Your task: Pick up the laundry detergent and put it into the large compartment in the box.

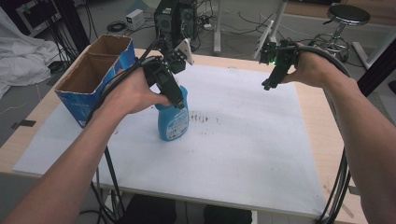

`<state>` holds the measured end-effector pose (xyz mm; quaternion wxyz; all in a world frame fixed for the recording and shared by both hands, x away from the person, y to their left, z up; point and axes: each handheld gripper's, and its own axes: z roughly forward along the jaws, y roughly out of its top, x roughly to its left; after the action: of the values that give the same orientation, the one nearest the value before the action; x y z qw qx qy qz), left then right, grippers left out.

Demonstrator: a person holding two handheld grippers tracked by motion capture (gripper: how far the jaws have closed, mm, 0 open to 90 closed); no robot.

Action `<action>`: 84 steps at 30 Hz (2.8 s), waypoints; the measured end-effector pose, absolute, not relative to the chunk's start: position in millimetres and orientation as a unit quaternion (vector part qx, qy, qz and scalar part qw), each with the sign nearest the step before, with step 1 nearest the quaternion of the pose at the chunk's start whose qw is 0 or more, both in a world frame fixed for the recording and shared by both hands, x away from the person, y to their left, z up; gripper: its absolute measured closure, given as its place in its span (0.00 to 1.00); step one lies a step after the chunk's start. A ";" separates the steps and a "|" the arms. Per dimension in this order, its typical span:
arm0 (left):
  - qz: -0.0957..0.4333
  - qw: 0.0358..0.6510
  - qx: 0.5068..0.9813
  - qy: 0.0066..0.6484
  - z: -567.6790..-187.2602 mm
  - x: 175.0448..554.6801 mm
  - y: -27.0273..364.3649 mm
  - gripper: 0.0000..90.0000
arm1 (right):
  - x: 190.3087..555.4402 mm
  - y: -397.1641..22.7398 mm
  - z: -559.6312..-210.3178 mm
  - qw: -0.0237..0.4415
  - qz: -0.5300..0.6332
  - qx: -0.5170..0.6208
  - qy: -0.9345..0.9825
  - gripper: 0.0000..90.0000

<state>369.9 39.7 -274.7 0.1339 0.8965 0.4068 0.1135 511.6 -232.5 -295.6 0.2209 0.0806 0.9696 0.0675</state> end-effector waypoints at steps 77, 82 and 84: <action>0.133 0.138 0.896 0.400 -83.0 392.0 136.9 0.43 | 510.5 -238.0 -298.0 0.217 0.068 0.081 0.971 0.14; 0.141 0.137 0.891 0.408 -75.4 390.1 150.0 0.43 | 510.3 -238.5 -299.4 0.217 0.068 0.083 0.970 0.14; 0.141 0.133 0.891 0.410 -75.2 389.8 155.1 0.43 | 510.0 -238.1 -300.0 0.215 0.067 0.086 0.971 0.14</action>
<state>389.8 155.1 -75.2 0.1331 0.8911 0.4104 0.1408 510.0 -238.1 -300.0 0.2146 0.0858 0.9706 0.0666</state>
